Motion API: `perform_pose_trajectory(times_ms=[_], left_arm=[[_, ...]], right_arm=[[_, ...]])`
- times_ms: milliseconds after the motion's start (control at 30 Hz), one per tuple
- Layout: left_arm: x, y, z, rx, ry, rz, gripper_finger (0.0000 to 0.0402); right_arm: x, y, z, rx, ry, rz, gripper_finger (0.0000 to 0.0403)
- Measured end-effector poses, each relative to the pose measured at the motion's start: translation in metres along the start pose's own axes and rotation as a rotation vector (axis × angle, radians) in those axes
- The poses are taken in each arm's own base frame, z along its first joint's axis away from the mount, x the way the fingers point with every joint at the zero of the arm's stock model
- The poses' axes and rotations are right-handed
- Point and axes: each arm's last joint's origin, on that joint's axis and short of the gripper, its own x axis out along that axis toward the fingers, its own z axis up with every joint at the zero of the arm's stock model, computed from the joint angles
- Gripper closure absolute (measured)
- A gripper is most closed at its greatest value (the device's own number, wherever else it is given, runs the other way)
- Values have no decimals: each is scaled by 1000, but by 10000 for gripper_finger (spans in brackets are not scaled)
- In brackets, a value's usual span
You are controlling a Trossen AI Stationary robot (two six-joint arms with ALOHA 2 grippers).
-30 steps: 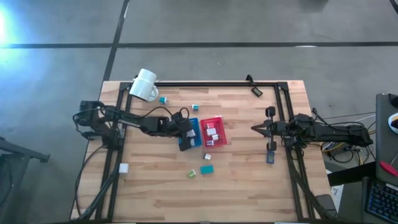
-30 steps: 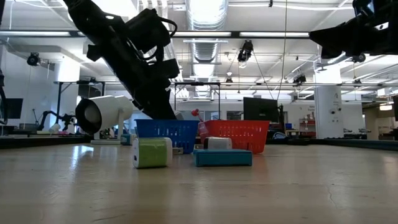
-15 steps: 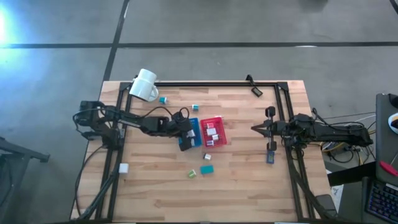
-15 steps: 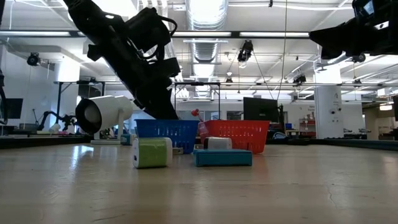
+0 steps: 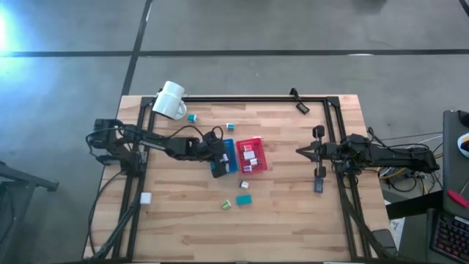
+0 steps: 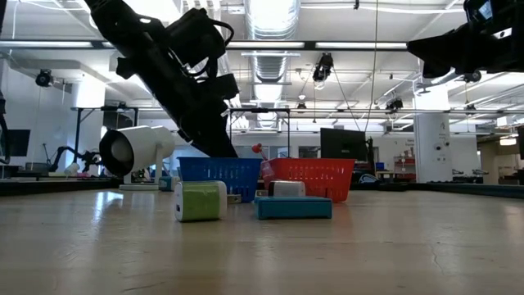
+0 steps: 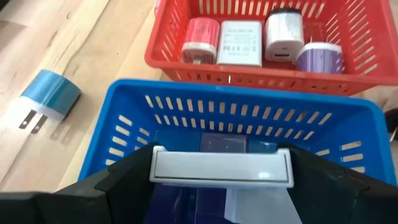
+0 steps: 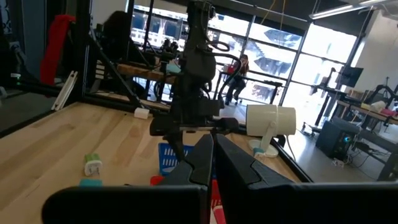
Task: Pick & Place Office items
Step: Put the white digital clock into the blue bin, then put the black charger adapter into the red bin
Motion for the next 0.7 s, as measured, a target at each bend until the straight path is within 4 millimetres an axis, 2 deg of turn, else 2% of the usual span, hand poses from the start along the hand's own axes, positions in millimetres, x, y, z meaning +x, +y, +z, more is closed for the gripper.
perform_pose_trajectory(times_ms=[300,700], left_arm=[[-6,-5,7,35,-29,-20,74],[-37,0,15,17,-115,-25,74]], right_arm=[[0,0,0,5,2,0,392],[0,0,-1,23,6,1,392]])
